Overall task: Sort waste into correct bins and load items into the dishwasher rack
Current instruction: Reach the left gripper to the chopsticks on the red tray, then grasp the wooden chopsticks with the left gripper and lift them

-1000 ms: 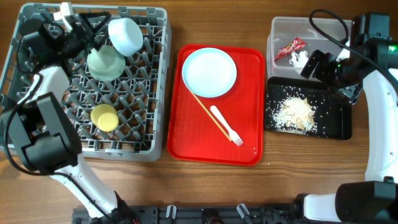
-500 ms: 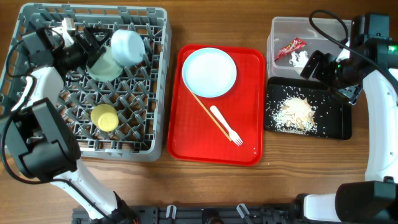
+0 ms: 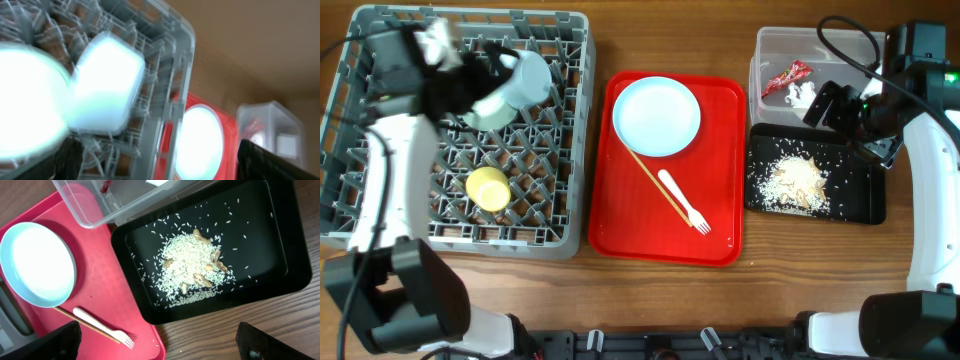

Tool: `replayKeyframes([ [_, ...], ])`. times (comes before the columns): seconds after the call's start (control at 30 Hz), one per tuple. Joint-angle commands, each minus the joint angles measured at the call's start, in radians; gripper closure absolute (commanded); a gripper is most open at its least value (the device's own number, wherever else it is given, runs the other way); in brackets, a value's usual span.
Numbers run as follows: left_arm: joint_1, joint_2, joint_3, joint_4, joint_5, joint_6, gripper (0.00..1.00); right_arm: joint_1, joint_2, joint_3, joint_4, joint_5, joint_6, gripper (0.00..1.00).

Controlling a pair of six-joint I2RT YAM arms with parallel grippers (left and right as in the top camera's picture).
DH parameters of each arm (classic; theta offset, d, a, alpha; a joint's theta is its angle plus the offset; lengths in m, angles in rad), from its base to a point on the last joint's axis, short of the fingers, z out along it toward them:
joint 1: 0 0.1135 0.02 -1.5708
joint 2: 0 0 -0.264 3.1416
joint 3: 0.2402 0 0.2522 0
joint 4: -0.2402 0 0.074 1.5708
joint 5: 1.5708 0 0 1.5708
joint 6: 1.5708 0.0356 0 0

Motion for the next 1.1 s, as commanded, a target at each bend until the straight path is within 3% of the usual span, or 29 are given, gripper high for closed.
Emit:
replayKeyframes([
  [0.0,-0.169,-0.026,-0.006,-0.124,-0.243,0.029,0.0,-0.003,-0.009,0.0,0.0,0.018,-0.001,0.0],
  [0.07,-0.263,-0.025,-0.006,-0.202,-0.277,0.029,0.0,-0.003,-0.009,0.0,-0.001,0.018,-0.001,0.0],
  [0.17,-0.405,-0.025,-0.006,-0.273,-0.151,0.005,0.0,-0.003,-0.009,0.0,-0.001,0.018,-0.005,0.0],
  [0.23,-0.486,-0.022,-0.006,-0.293,-0.165,-0.026,0.16,-0.003,-0.009,0.0,-0.001,0.018,-0.014,0.0],
  [0.3,-0.56,-0.009,-0.007,-0.311,-0.299,-0.15,0.17,-0.003,-0.009,0.0,-0.001,0.018,-0.021,0.0],
  [0.37,-0.648,0.018,-0.014,-0.314,-0.475,-0.317,0.12,-0.003,-0.009,0.0,-0.001,0.018,-0.025,0.0],
  [0.53,-0.786,0.116,-0.022,-0.302,-0.578,-0.529,0.13,-0.003,-0.009,0.0,-0.002,0.018,-0.026,0.0],
  [0.8,-0.823,0.298,-0.022,-0.256,-0.607,-0.605,0.21,-0.003,-0.009,0.0,-0.006,0.018,-0.026,0.0],
  [1.07,-0.823,0.386,-0.022,-0.233,-0.621,-0.604,0.21,-0.003,-0.009,0.0,-0.01,0.018,-0.026,0.0],
])
